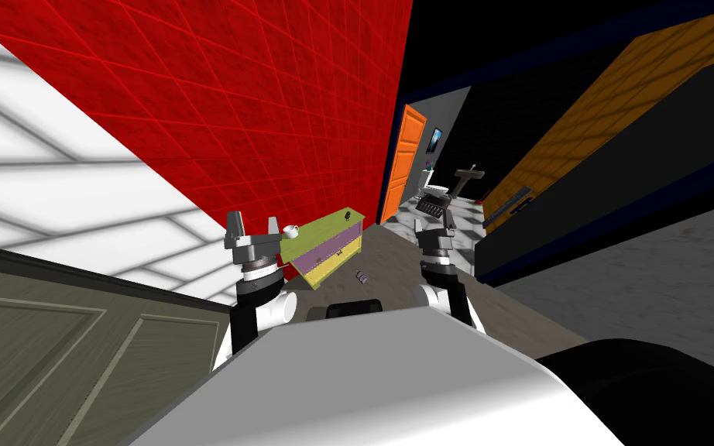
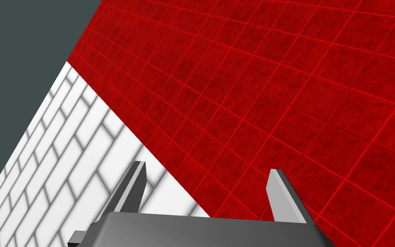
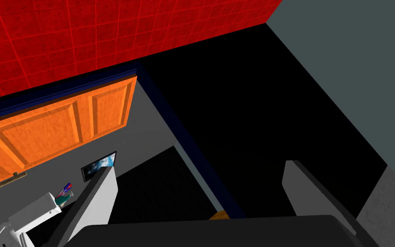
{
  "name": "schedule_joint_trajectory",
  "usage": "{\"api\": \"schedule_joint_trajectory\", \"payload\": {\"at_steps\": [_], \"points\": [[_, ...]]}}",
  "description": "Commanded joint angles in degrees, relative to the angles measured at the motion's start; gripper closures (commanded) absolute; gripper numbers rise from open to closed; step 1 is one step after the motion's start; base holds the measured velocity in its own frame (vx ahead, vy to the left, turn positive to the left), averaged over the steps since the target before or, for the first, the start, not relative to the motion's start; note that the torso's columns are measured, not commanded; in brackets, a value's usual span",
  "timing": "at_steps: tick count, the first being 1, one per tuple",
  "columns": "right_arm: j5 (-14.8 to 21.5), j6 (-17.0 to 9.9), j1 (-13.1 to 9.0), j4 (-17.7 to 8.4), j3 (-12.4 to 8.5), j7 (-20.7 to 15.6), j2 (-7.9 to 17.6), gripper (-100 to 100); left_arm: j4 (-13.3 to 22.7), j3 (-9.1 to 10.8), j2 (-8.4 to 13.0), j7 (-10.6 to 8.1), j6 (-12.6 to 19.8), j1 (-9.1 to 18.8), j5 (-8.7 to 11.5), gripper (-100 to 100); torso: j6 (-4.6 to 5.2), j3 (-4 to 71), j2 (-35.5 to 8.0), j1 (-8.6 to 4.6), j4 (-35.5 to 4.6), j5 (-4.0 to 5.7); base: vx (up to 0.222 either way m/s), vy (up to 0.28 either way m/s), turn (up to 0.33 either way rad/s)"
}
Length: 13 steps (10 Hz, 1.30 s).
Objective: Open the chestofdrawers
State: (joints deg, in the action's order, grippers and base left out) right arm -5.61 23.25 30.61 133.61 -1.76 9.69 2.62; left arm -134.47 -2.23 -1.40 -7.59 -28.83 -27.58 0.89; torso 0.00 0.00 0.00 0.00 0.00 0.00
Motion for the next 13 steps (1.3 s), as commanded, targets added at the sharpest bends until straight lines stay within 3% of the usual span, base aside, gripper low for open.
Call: {"api": "schedule_joint_trajectory", "payload": {"at_steps": [1, 9, 10, 13], "points": [[0.00, 0.00, 0.00, 0.00, 0.00, 0.00, 0.00, 0, 0.00, 0.00, 0.00, 0.00, 0.00, 0.00, 0.00, 0, 0.00, 4.67, -2.32, 0.00, -2.35, 0.00, 0.000, 0.000, 0.000], [0.00, 0.01, 0.00, 0.02, 0.00, 0.00, 0.00, 0, -0.02, 0.00, 0.00, 0.00, -0.01, 0.00, 0.00, 0, 0.00, 70.73, -35.39, 0.00, -35.37, 0.00, 0.000, 0.000, 0.000], [0.00, 0.01, 0.00, 0.02, 0.00, 0.00, 0.00, 0, 1.40, 0.06, 1.78, -0.12, -0.54, 0.30, 0.22, -100, 0.00, 79.19, -39.62, 0.00, -39.60, 0.00, 0.033, -0.012, 0.037], [0.00, 0.00, 0.02, -0.01, 0.00, 0.00, 0.00, 0, 4.81, 0.22, 4.62, -0.41, -1.85, 1.02, 0.77, -100, 0.00, 84.60, -42.09, -0.03, -42.17, 0.01, 0.068, -0.027, 0.038]]}}
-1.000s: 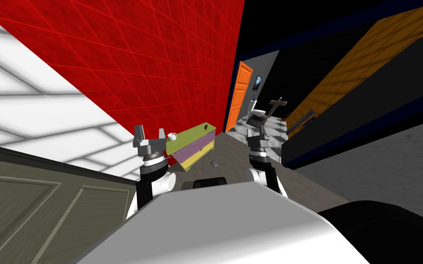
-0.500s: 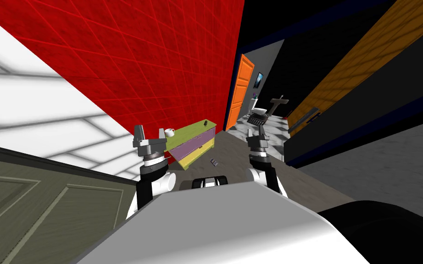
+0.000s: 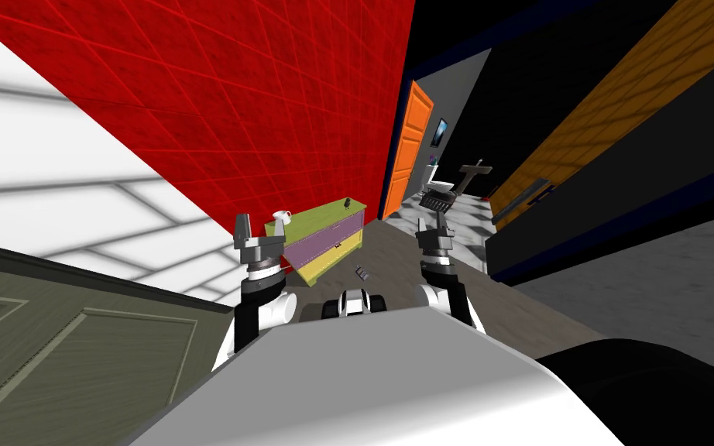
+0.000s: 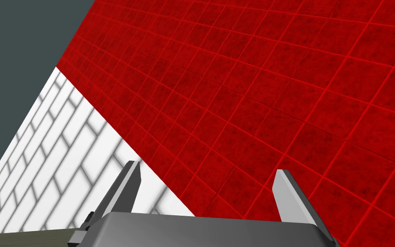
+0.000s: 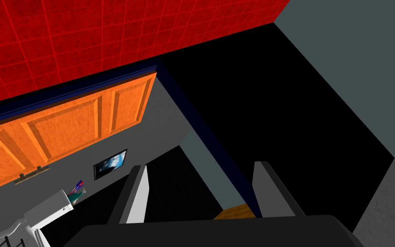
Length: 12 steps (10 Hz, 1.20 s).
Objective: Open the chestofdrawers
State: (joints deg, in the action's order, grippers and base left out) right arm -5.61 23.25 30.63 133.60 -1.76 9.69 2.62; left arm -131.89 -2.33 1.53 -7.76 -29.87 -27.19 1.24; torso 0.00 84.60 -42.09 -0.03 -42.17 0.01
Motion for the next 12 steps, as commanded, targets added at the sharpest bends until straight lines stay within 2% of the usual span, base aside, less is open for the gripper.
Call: {"api": "schedule_joint_trajectory", "payload": {"at_steps": [1, 3, 4, 7, 8, 10, 11, 12], "points": [[0.00, 0.00, 0.00, 0.00, 0.00, 0.00, 0.00, 0, 3.75, 0.40, 2.63, -0.37, -1.39, 0.96, 0.67, -100, 0.00, 0.02, -0.09, 0.02, -0.06, -0.01, 0.075, -0.034, 0.048], [0.00, 0.00, 0.00, 0.00, 0.00, 0.00, 0.00, 0, 7.16, 0.56, 4.36, -0.68, -2.75, 1.71, 1.23, -100, 0.00, -0.04, -0.19, -0.05, -0.11, 0.01, 0.083, -0.066, 0.058], [0.00, 0.00, 0.00, 0.00, 0.00, 0.00, 0.00, 0, 7.29, 0.56, 4.36, -0.68, -2.75, 1.71, 1.23, -100, -0.01, -0.04, -0.22, -0.06, -0.12, 0.02, 0.068, -0.053, 0.024], [0.00, 0.00, 0.00, 0.00, 0.00, 0.00, 0.00, 0, 13.11, 0.85, 6.48, -1.22, -5.20, 3.06, 2.26, -100, 0.00, 0.02, -0.11, 0.08, -0.09, -0.03, 0.100, -0.048, 0.058], [0.00, 0.00, 0.01, 0.00, 0.00, 0.00, 0.00, 0, 13.67, 0.85, 6.48, -1.22, -5.20, 3.06, 2.26, -100, -0.01, 0.06, -0.05, -0.04, -0.07, 0.01, 0.089, -0.055, 0.035], [0.00, 0.00, 0.00, 0.00, 0.00, 0.00, 0.00, 0, 18.05, 1.07, 7.56, -1.64, -7.08, 4.09, 3.04, -100, 0.00, -0.09, -0.29, 0.08, -0.14, -0.02, 0.092, -0.048, 0.067], [0.00, 0.00, 0.00, 0.00, 0.00, 0.00, 0.00, 0, 18.54, 1.07, 7.56, -1.64, -7.08, 4.09, 3.04, -100, -0.01, -0.03, -0.17, 0.02, -0.11, -0.01, 0.092, -0.056, 0.034], [0.00, 0.00, 0.00, 0.00, 0.00, 0.00, 0.00, 0, 20.77, 1.18, 8.00, -1.86, -8.08, 4.64, 3.45, -100, 0.01, -0.03, -0.21, 0.01, -0.11, 0.00, 0.086, -0.048, 0.042]]}}
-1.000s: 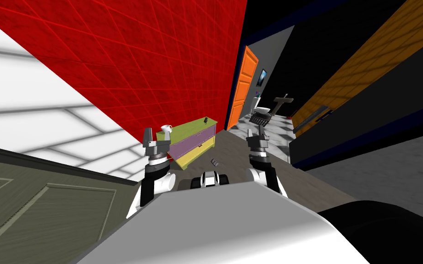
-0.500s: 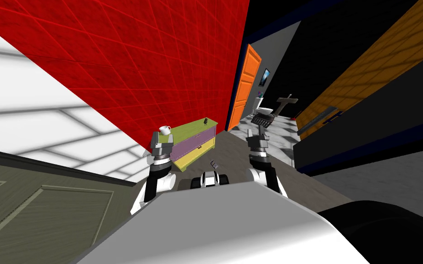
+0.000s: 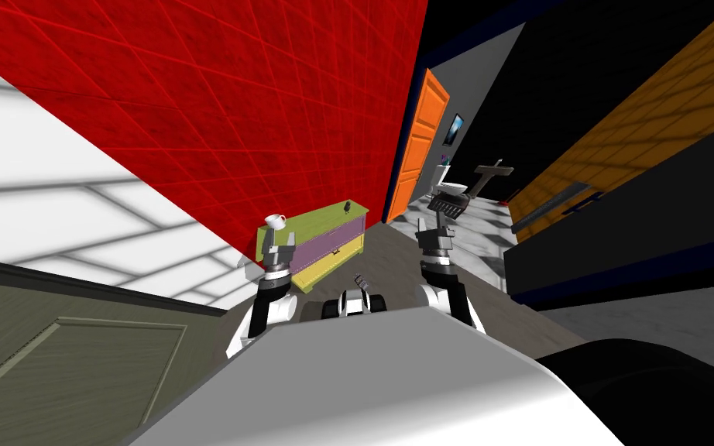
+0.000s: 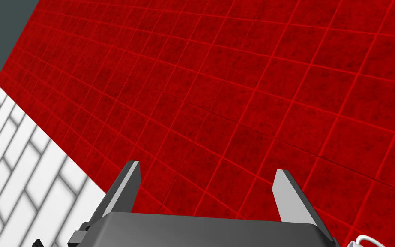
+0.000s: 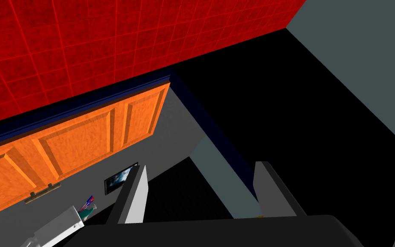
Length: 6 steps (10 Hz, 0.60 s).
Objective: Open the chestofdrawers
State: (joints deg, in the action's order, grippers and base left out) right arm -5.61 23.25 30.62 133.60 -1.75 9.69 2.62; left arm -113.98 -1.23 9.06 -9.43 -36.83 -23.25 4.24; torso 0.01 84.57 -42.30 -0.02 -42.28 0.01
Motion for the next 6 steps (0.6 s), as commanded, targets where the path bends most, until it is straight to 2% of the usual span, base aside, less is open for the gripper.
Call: {"api": "schedule_joint_trajectory", "payload": {"at_steps": [1, 6], "points": [[0.00, 0.00, 0.00, 0.00, 0.00, 0.00, 0.00, 0, 3.21, 0.08, 0.48, -0.19, -1.12, 0.70, 0.45, -100, -0.01, -0.01, 0.00, 0.03, -0.01, -0.01, 0.061, -0.042, 0.027], [0.00, 0.00, 0.00, 0.00, 0.00, 0.00, 0.00, 0, 10.43, 0.45, 1.44, -0.90, -4.32, 2.44, 1.77, -100, -0.01, 0.01, 0.02, 0.01, 0.00, 0.00, 0.074, -0.051, 0.048]]}}
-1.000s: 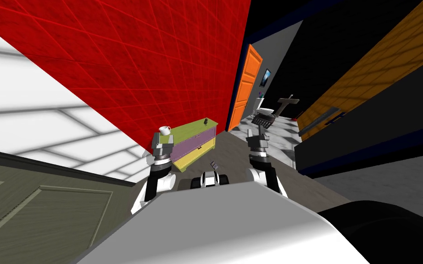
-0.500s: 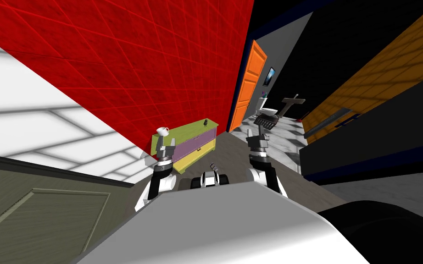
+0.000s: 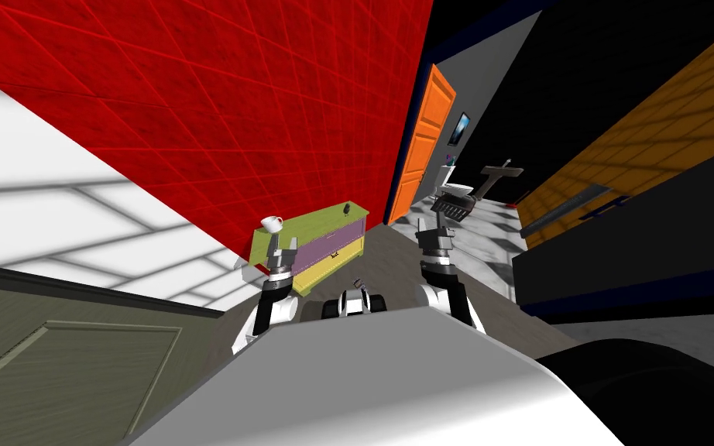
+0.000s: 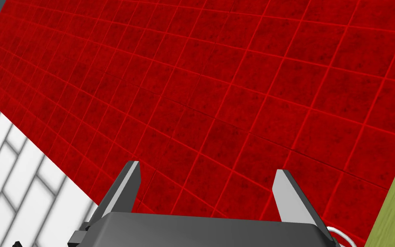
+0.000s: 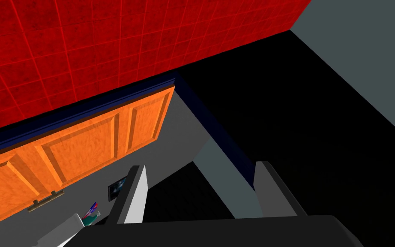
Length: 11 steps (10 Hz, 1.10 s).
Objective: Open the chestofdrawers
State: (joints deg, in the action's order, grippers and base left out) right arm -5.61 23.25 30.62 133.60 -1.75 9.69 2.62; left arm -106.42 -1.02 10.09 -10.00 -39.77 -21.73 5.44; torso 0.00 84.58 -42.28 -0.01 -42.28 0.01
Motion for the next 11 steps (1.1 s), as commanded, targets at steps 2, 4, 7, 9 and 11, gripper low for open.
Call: {"api": "schedule_joint_trajectory", "payload": {"at_steps": [2, 4, 7, 9, 11], "points": [[0.00, 0.00, 0.00, 0.00, 0.00, 0.00, 0.00, 0, 5.88, 0.38, 0.61, -0.58, -2.49, 1.54, 1.03, -100, 0.00, -0.01, -0.02, 0.03, 0.00, -0.01, 0.079, -0.051, 0.052], [0.00, 0.00, 0.00, 0.00, 0.00, 0.00, 0.00, 0, 9.45, 0.51, 0.77, -0.83, -3.63, 2.15, 1.50, -100, 0.00, -0.01, -0.01, 0.03, 0.00, -0.01, 0.080, -0.044, 0.045], [0.00, 0.00, 0.01, 0.00, 0.00, 0.00, 0.00, 0, 14.52, 0.79, 0.92, -1.35, -5.93, 3.42, 2.46, -100, 0.01, 0.04, 0.07, -0.04, 0.02, 0.00, 0.115, -0.070, 0.071], [0.00, 0.00, 0.00, 0.00, 0.00, 0.00, 0.00, 0, 17.57, 0.92, 0.90, -1.61, -7.10, 4.05, 2.95, -100, 0.00, -0.09, -0.15, 0.00, -0.04, 0.00, 0.071, -0.071, 0.050], [0.00, 0.00, 0.00, 0.00, 0.00, 0.00, 0.00, 0, 20.33, 1.06, 0.81, -1.87, -8.26, 4.69, 3.43, -100, 0.00, -0.05, -0.07, 0.11, -0.02, -0.04, 0.076, -0.053, 0.046]]}}
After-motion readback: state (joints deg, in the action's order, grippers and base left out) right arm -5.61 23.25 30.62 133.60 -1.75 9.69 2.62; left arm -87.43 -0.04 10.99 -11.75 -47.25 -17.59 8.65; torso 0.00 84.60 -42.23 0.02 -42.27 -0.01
